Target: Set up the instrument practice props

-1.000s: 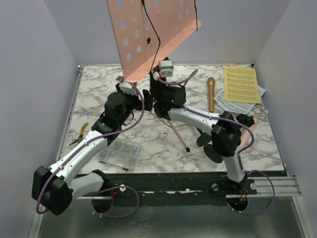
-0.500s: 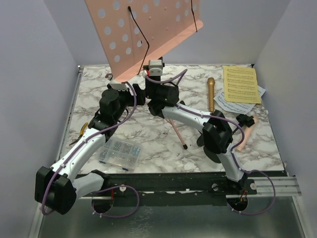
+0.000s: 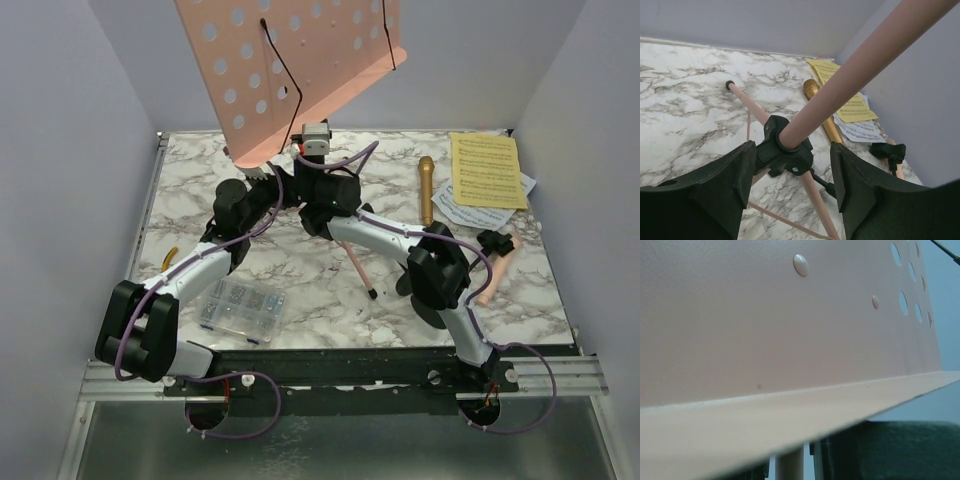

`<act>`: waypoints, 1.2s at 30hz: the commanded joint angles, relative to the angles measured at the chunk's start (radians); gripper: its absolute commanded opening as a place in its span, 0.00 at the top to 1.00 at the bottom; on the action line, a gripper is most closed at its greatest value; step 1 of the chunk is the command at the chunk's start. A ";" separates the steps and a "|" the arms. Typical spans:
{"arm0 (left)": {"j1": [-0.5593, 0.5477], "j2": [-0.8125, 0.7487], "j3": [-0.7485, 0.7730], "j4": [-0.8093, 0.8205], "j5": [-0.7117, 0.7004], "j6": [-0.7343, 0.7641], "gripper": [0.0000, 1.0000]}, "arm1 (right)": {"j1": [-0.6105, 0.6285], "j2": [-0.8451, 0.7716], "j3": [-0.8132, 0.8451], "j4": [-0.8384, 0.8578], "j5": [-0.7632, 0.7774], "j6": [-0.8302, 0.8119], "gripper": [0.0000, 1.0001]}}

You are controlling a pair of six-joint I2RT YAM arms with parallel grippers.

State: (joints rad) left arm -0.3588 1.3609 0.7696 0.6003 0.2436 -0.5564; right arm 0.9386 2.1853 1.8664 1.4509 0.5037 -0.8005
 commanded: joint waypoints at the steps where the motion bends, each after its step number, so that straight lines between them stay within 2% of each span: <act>1: -0.001 0.048 0.042 0.171 0.076 0.012 0.33 | -0.003 -0.066 0.022 0.110 0.032 0.057 0.99; 4: -0.012 0.103 0.082 0.173 0.027 0.050 0.32 | -0.003 -0.075 0.021 0.101 0.040 0.074 0.99; 10: -0.042 0.209 0.160 0.188 0.063 0.139 0.38 | -0.003 -0.092 0.005 0.091 0.043 0.081 0.99; 11: -0.042 0.223 0.164 0.208 0.062 0.148 0.42 | -0.002 -0.093 0.003 0.092 0.045 0.082 0.99; 15: -0.039 0.258 0.166 0.270 0.099 0.188 0.78 | 0.010 -0.117 -0.041 0.085 0.048 0.076 0.99; 17: -0.034 0.273 0.167 0.286 0.142 0.199 0.99 | 0.019 -0.153 -0.106 0.069 0.041 0.055 0.85; 20: -0.033 0.282 0.149 0.289 0.158 0.229 1.00 | 0.024 -0.238 -0.297 0.088 0.098 0.015 0.47; 23: -0.031 0.277 0.134 0.289 0.152 0.251 1.00 | 0.023 -0.370 -0.546 0.120 0.186 0.010 0.21; 27: -0.025 0.277 0.132 0.288 0.158 0.241 1.00 | 0.024 -0.566 -0.889 -0.008 0.269 0.123 0.01; 29: -0.025 0.276 0.131 0.286 0.167 0.233 1.00 | 0.023 -0.675 -1.022 -0.174 0.291 0.253 0.00; 31: -0.023 0.273 0.131 0.285 0.186 0.224 1.00 | 0.006 -0.827 -1.116 -0.478 0.226 0.475 0.00; 32: -0.023 0.272 0.131 0.283 0.197 0.222 1.00 | -0.021 -0.883 -1.144 -0.662 0.125 0.594 0.00; 34: -0.022 0.273 0.138 0.280 0.236 0.220 1.00 | -0.152 -0.973 -1.159 -0.955 -0.209 0.823 0.02; 36: -0.023 0.276 0.146 0.276 0.283 0.220 1.00 | -0.289 -1.012 -1.205 -1.007 -0.601 0.910 0.03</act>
State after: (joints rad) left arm -0.3916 1.6291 0.9085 0.8749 0.4263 -0.2314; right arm 0.8417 1.2541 0.7139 0.8574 0.4904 -0.2653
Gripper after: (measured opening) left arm 0.274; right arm 0.967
